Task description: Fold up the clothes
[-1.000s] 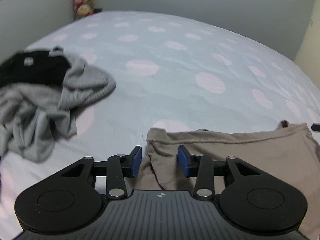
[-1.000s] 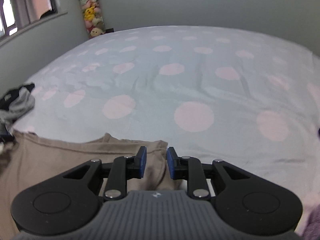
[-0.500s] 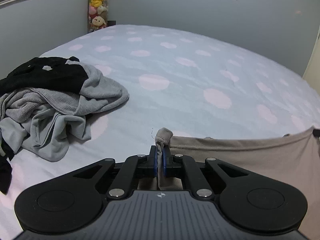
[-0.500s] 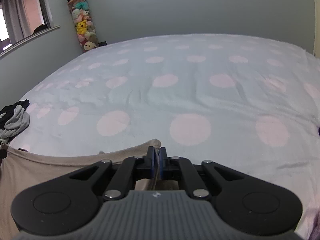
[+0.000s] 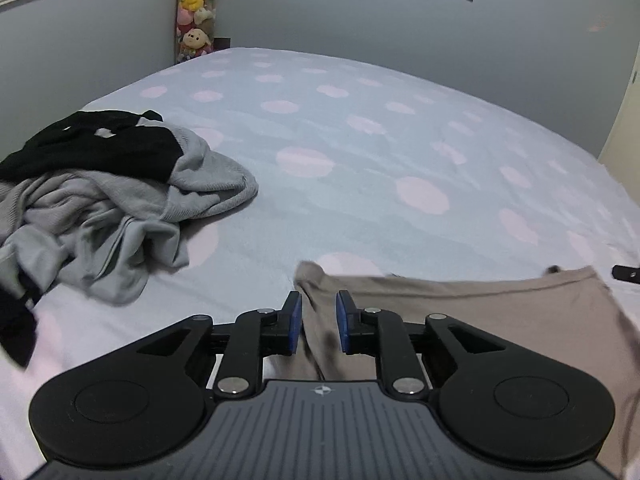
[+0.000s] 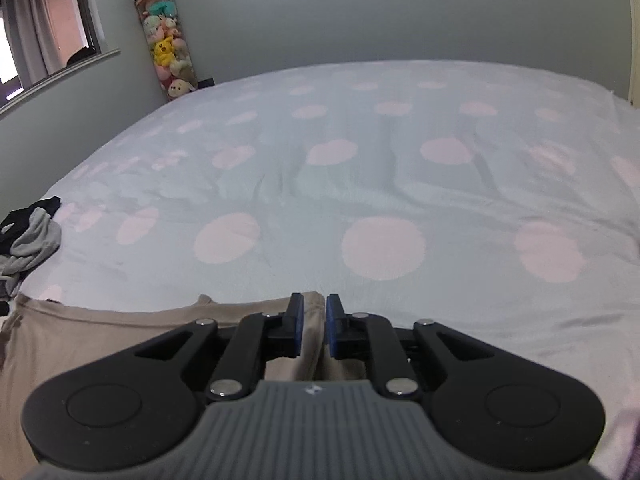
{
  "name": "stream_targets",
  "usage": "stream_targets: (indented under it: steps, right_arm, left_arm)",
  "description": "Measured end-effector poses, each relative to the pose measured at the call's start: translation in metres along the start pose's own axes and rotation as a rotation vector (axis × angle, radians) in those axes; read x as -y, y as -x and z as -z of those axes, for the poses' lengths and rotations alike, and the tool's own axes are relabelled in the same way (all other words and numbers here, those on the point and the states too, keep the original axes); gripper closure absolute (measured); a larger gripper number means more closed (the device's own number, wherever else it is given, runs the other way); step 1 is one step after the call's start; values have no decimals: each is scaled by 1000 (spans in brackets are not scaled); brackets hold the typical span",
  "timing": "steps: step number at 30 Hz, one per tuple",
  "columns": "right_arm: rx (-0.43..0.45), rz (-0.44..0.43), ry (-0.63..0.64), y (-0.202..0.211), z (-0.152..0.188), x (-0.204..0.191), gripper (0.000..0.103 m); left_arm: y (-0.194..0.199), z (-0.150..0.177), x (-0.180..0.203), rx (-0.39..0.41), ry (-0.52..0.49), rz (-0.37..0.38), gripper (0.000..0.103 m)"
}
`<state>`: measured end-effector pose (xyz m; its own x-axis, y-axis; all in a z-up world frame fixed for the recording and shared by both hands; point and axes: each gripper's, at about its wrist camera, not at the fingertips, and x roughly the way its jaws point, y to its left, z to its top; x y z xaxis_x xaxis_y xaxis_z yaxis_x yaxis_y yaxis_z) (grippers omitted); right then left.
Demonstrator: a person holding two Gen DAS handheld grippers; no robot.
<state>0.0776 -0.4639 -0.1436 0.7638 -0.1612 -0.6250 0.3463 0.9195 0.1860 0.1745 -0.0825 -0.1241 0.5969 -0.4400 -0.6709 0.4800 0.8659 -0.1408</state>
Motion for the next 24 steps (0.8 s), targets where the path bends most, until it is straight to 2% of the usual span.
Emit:
stream_targets:
  steps: [3, 6, 11, 13, 16, 20, 24]
  right_arm:
    - [11, -3, -26, 25, 8, 3, 87]
    - [23, -14, -74, 54, 26, 6, 79]
    - [-15, -22, -84, 98, 65, 4, 78]
    - [-33, -31, -81, 111, 76, 1, 77]
    - [-68, -50, -84, 128, 92, -3, 66]
    - [-146, -50, -74, 138, 114, -5, 64]
    - [-167, -89, -94, 144, 120, -3, 60]
  left_arm:
    - [30, 15, 8, -2, -14, 14, 87]
    - [56, 34, 12, -24, 2, 42, 87]
    - [85, 76, 13, -105, 48, 77, 87]
    - [88, 88, 12, -137, 58, 92, 87]
    - [89, 101, 11, -176, 89, 109, 86]
    - [90, 108, 9, -188, 121, 114, 86]
    - [83, 115, 3, -221, 161, 102, 86]
